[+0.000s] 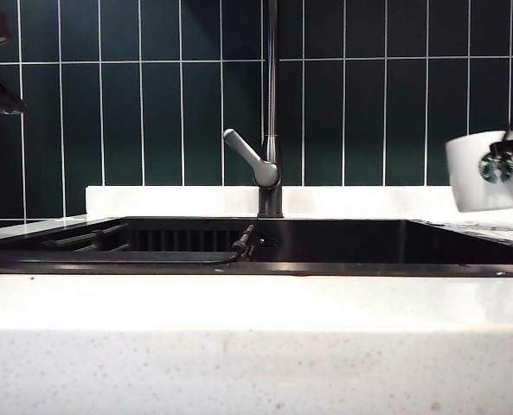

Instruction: Pick up the mug next to the sink, go to the faucet to get some water, pour the water into the sink, and finally put the mug back to its place.

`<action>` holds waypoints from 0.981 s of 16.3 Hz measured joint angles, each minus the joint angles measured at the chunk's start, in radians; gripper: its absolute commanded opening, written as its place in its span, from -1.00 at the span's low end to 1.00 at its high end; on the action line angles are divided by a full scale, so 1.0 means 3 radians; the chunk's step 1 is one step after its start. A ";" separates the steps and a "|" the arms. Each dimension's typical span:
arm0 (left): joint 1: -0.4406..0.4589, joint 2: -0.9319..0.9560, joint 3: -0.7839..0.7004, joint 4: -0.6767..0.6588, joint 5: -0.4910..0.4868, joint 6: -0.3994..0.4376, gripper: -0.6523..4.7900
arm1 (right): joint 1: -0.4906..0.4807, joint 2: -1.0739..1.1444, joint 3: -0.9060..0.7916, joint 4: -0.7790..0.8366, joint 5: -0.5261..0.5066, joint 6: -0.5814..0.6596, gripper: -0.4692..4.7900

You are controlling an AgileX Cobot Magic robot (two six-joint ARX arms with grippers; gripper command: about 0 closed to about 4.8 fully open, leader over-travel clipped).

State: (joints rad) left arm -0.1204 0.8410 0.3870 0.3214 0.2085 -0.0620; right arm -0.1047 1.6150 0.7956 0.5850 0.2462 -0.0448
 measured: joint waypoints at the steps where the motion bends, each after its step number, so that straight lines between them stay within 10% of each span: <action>1: 0.0000 -0.0009 0.0000 0.0000 -0.0001 -0.0010 -0.78 | -0.0018 0.0000 -0.0028 0.0011 -0.0013 0.0004 -0.83; 16: 0.0000 -0.0195 0.0001 -0.0019 -0.0011 -0.0011 -0.78 | -0.0048 -0.0072 -0.0247 -0.0168 -0.0301 0.0154 -0.38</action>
State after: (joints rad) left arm -0.1204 0.7826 0.3874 0.3157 0.2050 -0.0654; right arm -0.1192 1.5932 0.7216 0.5346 0.1558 0.0013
